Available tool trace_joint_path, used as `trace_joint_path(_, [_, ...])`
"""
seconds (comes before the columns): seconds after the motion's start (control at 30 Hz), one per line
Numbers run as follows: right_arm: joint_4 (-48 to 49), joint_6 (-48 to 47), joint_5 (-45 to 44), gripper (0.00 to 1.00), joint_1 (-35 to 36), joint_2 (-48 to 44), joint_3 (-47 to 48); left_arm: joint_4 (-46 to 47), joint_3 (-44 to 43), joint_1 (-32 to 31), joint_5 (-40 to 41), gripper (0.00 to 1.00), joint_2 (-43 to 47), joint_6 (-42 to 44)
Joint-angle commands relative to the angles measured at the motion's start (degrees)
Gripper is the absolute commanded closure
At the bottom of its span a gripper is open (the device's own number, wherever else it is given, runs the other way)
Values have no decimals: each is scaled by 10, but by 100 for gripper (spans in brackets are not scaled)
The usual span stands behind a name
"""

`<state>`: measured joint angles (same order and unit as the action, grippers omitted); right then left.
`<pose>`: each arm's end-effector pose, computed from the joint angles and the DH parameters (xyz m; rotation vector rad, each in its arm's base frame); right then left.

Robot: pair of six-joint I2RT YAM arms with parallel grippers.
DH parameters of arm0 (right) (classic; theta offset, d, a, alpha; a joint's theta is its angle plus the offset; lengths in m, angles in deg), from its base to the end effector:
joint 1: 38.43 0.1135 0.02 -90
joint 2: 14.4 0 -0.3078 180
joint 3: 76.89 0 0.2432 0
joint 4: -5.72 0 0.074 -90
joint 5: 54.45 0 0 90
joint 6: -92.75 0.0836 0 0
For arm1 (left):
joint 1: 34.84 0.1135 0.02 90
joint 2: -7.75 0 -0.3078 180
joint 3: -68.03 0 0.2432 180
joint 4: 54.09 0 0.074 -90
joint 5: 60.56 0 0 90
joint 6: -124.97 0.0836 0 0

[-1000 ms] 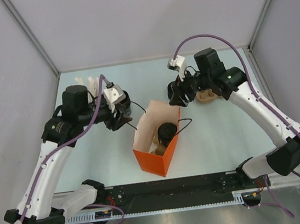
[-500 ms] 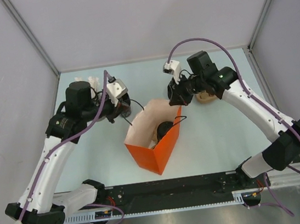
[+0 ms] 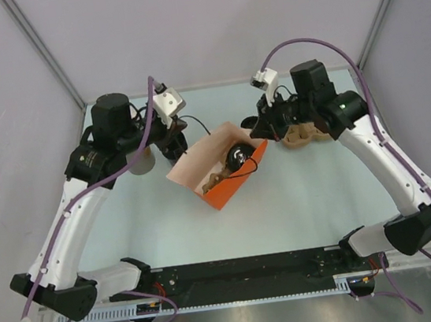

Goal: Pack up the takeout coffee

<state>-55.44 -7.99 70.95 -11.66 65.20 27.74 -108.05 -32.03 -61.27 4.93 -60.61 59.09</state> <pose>0.2457 0.1782 0.4353 -1.0257 1.9319 0.8353 0.2105 -0.1434 0.4706 1.0773 1.6234 -0.4448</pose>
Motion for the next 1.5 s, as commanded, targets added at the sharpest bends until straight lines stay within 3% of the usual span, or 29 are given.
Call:
trace_joint_path(0.0, [4,14,9,100,-16,-45,26,26,-54,-20,10,100,-25,14])
trace_joint_path(0.57, [-49,-28,-10,100,-17,-80,-46,41,-125,-34,26,96,-134,11])
trace_joint_path(0.67, [-56,-41,-13,100,-16,-95,-69,43,-106,-39,25,76,-131,15])
trace_joint_path(0.7, [-61,-46,-12,100,-16,-96,-75,43,-98,-39,27,58,-129,15])
trace_joint_path(0.77, [-81,-66,-12,84,-17,-99,-83,46,-93,-41,31,45,-128,16])
trace_joint_path(0.8, [-84,-71,-14,73,-17,-102,-87,47,-91,-41,35,31,-123,16])
trace_joint_path(0.83, [-86,-74,-14,53,-19,-104,-90,49,-91,-41,36,26,-122,16])
trace_joint_path(0.9, [-85,-82,-7,41,-22,-118,-94,51,-93,-41,39,12,-117,16])
trace_joint_path(0.93, [-77,-84,0,30,-28,-124,-95,51,-95,-41,41,10,-111,17])
trace_joint_path(1.03, [-54,-80,13,12,-36,-157,-92,53,-98,-40,41,0,-92,15])
trace_joint_path(1.27, [-6,-66,16,4,-81,-204,-84,51,-73,-41,53,0,-37,21])
trace_joint_path(1.47, [71,-3,-12,4,-169,-220,-121,65,30,-32,90,0,17,20])
